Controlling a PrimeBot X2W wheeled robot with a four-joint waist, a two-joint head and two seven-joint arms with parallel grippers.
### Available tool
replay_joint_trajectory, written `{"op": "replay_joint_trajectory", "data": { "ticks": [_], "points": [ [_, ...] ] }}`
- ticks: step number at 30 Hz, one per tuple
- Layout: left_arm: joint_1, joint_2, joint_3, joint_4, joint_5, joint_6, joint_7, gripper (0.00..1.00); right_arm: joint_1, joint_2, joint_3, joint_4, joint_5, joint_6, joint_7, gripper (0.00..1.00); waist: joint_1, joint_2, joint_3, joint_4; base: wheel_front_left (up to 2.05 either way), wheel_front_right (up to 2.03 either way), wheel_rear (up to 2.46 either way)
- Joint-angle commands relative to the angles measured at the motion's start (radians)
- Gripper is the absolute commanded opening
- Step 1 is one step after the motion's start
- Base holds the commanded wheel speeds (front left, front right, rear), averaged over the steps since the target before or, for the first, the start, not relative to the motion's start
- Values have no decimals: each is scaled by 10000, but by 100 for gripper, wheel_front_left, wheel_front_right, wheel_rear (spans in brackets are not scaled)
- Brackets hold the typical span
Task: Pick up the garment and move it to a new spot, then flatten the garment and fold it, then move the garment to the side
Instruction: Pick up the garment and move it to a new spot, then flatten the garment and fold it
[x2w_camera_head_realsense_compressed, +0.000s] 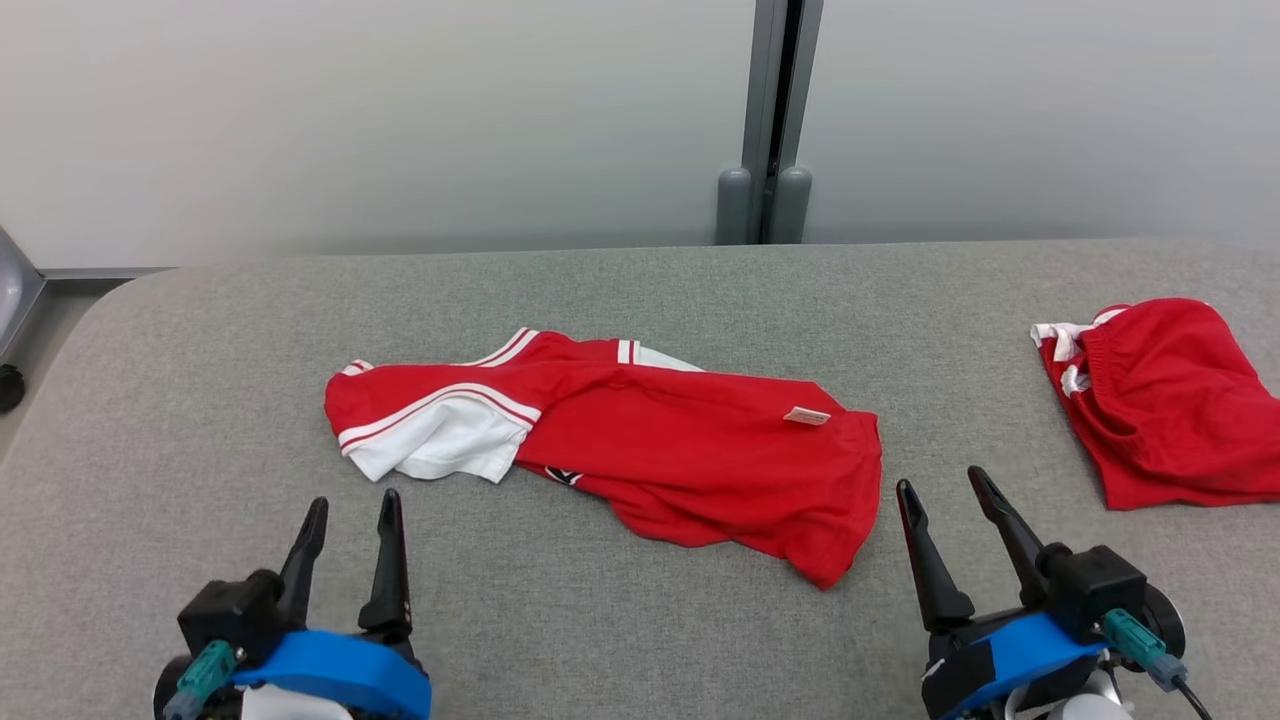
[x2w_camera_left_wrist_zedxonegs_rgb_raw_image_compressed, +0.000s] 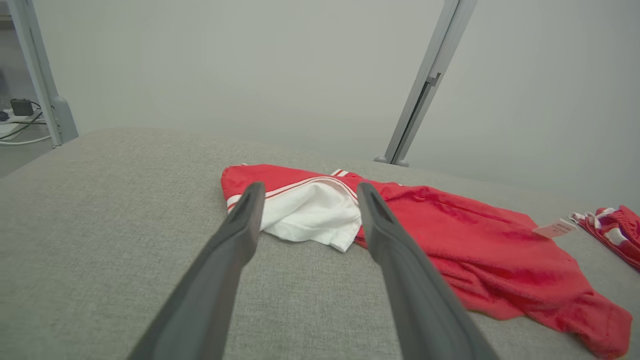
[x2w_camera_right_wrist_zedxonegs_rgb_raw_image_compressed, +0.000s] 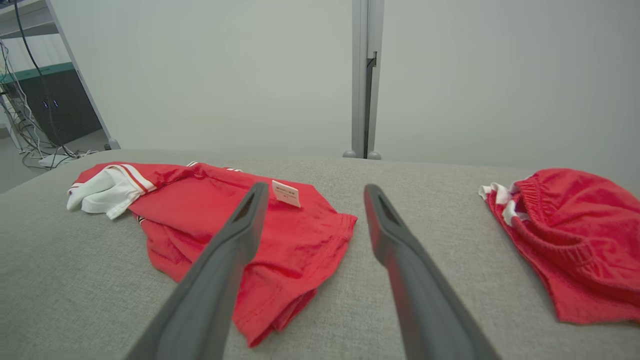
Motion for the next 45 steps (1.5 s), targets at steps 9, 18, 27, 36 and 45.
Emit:
{"op": "replay_joint_trajectory", "data": {
  "ticks": [9,18,27,36,45],
  "points": [
    [1424,-474,848,-932,663,9,-43,100,574,-18,75,-98,356,1,-11,100,1,-1,-103,-36,0,0,0],
    [1716,-661,1020,-1150,994,-60,-43,100,447,-18,77,122,376,1,-24,100,1,-1,-88,-18,0,0,0],
    [1728,-766,1054,-1127,1074,-136,-44,100,321,-18,94,260,408,1,-53,100,1,-1,-88,30,0,0,0],
    [1665,-794,1079,-1139,1152,-170,-44,100,249,-18,60,242,381,1,-65,100,1,-1,21,46,0,0,0],
    [1366,-875,1095,-1146,1227,-211,-44,100,-453,-18,5,425,-386,1,133,100,1,-1,394,252,0,0,0]
  ]
}}
